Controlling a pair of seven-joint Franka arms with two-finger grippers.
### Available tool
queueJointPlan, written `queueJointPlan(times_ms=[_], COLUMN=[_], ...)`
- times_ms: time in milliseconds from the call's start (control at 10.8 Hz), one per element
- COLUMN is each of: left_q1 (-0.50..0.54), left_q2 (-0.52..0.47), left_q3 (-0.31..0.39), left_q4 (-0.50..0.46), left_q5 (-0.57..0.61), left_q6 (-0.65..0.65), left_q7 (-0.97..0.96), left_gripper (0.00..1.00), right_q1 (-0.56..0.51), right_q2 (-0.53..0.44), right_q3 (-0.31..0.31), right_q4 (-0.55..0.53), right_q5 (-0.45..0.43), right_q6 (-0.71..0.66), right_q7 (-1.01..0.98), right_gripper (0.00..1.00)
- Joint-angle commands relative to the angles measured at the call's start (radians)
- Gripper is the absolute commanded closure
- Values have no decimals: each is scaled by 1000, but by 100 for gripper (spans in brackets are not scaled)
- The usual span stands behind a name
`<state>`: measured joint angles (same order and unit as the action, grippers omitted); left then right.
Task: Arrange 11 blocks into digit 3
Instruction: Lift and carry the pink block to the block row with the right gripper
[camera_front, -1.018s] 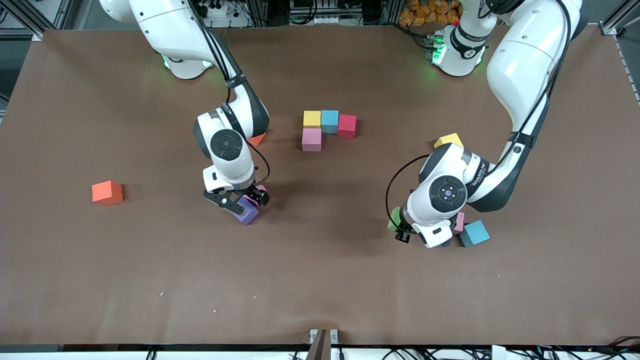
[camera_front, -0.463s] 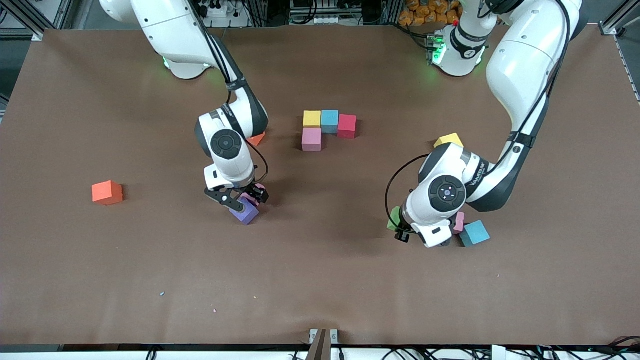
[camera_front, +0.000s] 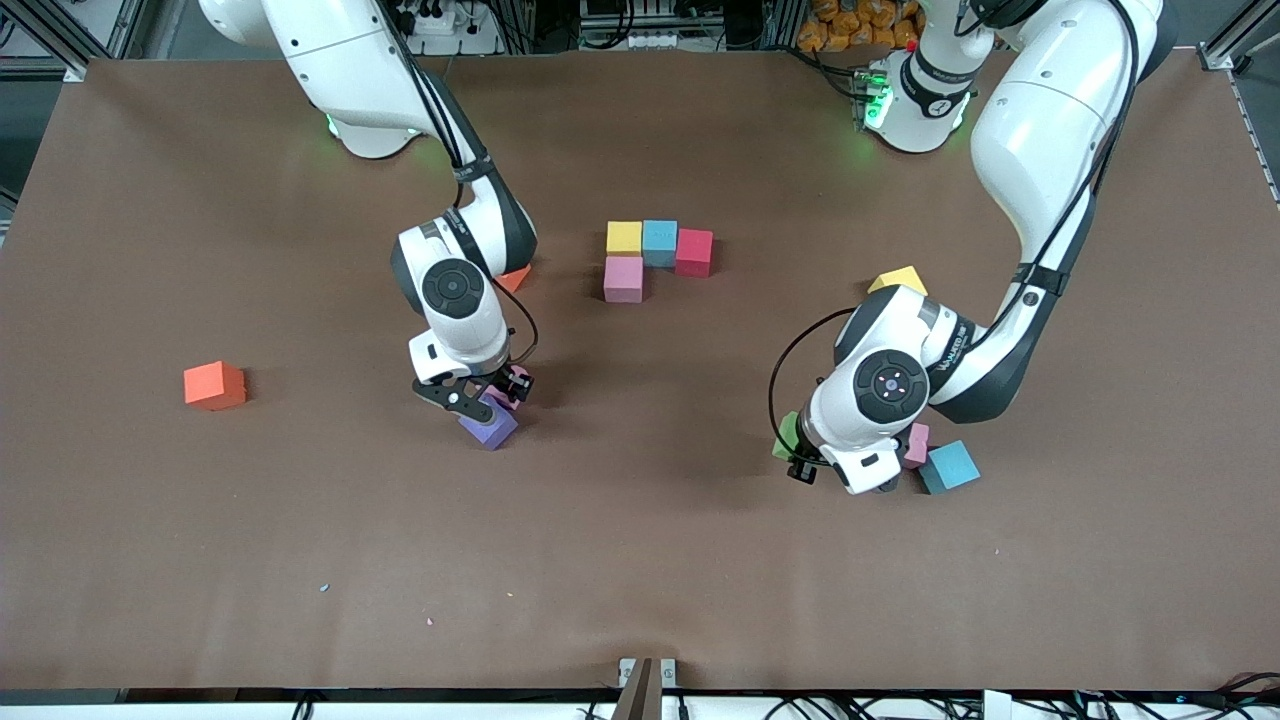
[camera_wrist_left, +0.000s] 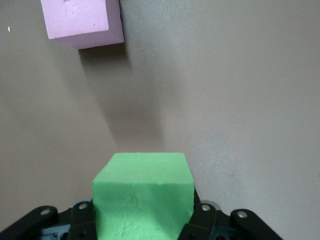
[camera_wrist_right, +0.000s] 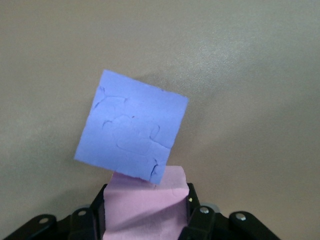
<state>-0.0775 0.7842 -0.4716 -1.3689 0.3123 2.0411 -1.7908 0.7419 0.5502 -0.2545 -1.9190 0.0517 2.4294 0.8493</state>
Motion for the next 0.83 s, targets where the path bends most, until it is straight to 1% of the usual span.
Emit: queueJointPlan(times_ms=[0,185,278,370,555,740], left_q1=[-4,-5,-5,-5,-5,-5], left_q2=[-13,-13,-13,-13,-13,-13], left_q3=[5,5,5,5,5,5], left_q4=[-9,-9,-10,-10,-10,-10], left_q5=[-16,-16,-16,-16,-16,-18], left_q6=[-12,-12,-12,-12,-12,-12], left_q7=[-12,-13,-13,-13,-13,-13], left_gripper=[90,90,90,90,90,90], right_q1=[1,2,4,5,14,28], right_q2=[-24,-41,-41,-42,-30,-23], right_q3=[3,46,70,78,113,119], right_q4=[41,118,145,159,176,189], right_q5=[11,13,28,51,51,53], right_q6=[-100,-217,-233,-233,-207,-176], right_q7=[-36,-41,-38,-35,-62,-53], right_gripper=[100,100,100,100,100,100])
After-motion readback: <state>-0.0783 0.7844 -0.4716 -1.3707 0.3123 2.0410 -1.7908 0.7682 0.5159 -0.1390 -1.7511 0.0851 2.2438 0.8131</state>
